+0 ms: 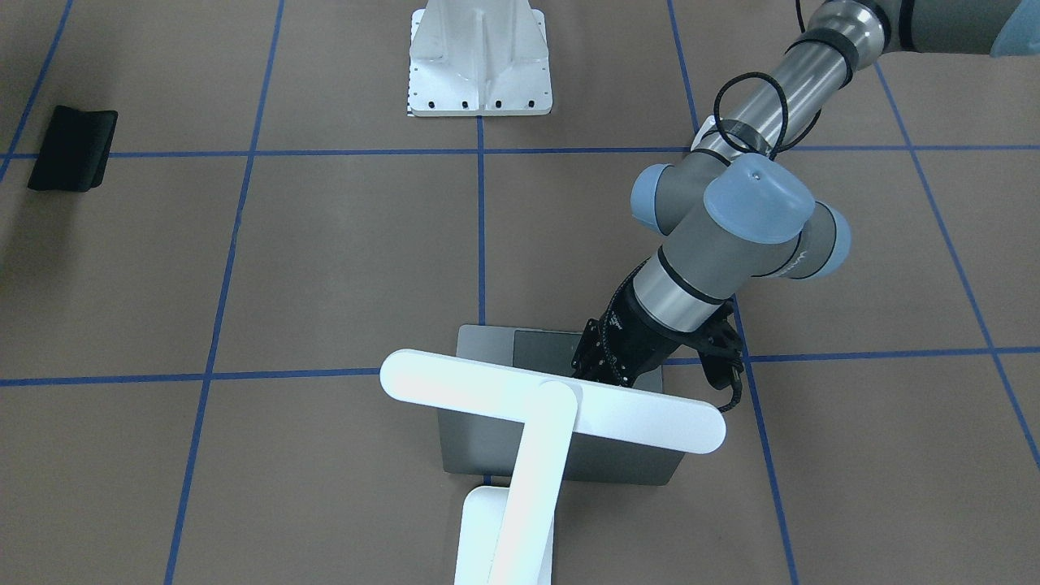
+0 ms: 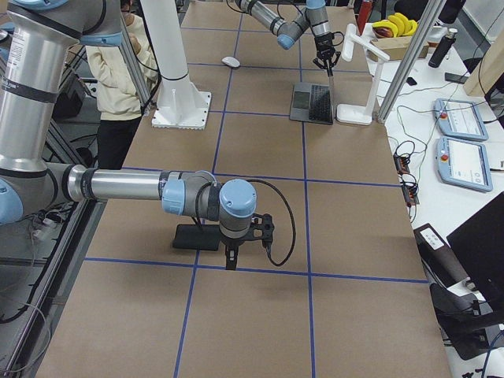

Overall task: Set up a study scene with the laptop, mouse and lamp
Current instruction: 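Release the laptop and lift the left gripper away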

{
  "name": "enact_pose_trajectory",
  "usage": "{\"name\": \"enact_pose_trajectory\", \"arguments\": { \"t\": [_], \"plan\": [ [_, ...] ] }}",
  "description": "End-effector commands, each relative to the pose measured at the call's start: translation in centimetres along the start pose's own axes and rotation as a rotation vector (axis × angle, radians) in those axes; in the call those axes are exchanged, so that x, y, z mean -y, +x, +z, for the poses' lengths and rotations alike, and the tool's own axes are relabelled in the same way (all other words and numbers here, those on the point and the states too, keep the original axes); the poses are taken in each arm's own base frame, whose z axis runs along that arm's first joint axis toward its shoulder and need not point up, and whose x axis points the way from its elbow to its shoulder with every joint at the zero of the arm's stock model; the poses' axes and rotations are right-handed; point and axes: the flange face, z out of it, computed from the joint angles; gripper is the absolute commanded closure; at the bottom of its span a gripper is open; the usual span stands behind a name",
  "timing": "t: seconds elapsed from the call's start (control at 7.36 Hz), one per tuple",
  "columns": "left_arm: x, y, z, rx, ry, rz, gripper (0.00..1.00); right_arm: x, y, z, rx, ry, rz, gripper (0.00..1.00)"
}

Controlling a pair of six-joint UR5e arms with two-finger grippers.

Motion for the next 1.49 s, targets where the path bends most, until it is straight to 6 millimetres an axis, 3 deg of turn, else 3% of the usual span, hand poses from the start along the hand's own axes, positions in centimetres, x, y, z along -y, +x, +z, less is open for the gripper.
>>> {"name": "enact_pose_trajectory", "arguments": {
  "t": [0.0, 0.14, 0.27, 0.41, 0.68, 0.82, 0.95, 1.22, 1.36],
  "plan": [
    [0.5, 0.2, -0.4, -0.007, -0.002, 0.021, 0.39, 0.0, -0.1, 0.1, 0.0, -0.002, -0.002, 0.0],
    [1.5, 0.8, -1.9, -0.013, -0.005, 0.017, 0.28, 0.7, -0.4, -0.2, -0.003, 0.005, -0.012, 0.0],
    [3.9, 0.7, -4.8, 0.031, -0.036, 0.053, 0.06, 1.6, -0.7, -0.6, -0.005, 0.016, -0.021, 0.0],
    [6.5, 0.1, -7.7, 0.042, -0.051, 0.083, 0.05, 2.1, -0.5, -0.5, -0.006, 0.018, -0.016, 0.0],
    [8.8, -1.5, -13.2, 0.013, -0.076, 0.193, 0.04, 2.0, 0.6, 0.6, -0.002, -0.003, 0.009, 0.0],
    [10.5, -2.8, -16.1, -0.008, -0.073, 0.271, 0.04, 2.1, 0.2, 0.1, 0.008, 0.009, 0.004, 0.0],
    [13.6, -3.5, -19.2, -0.004, -0.064, 0.361, 0.03, 2.4, 0.2, 0.3, 0.02, 0.007, 0.009, 0.0],
    [20.1, -2.8, -25.9, 0.015, -0.063, 0.523, 0.02, 4.0, 0.5, 1.1, 0.093, -0.005, 0.075, 0.0],
    [21.9, -3.6, -27.0, 0.023, -0.058, 0.606, 0.02, 5.1, 1.0, 2.3, 0.16, -0.025, 0.122, 0.0]
  ]
}}
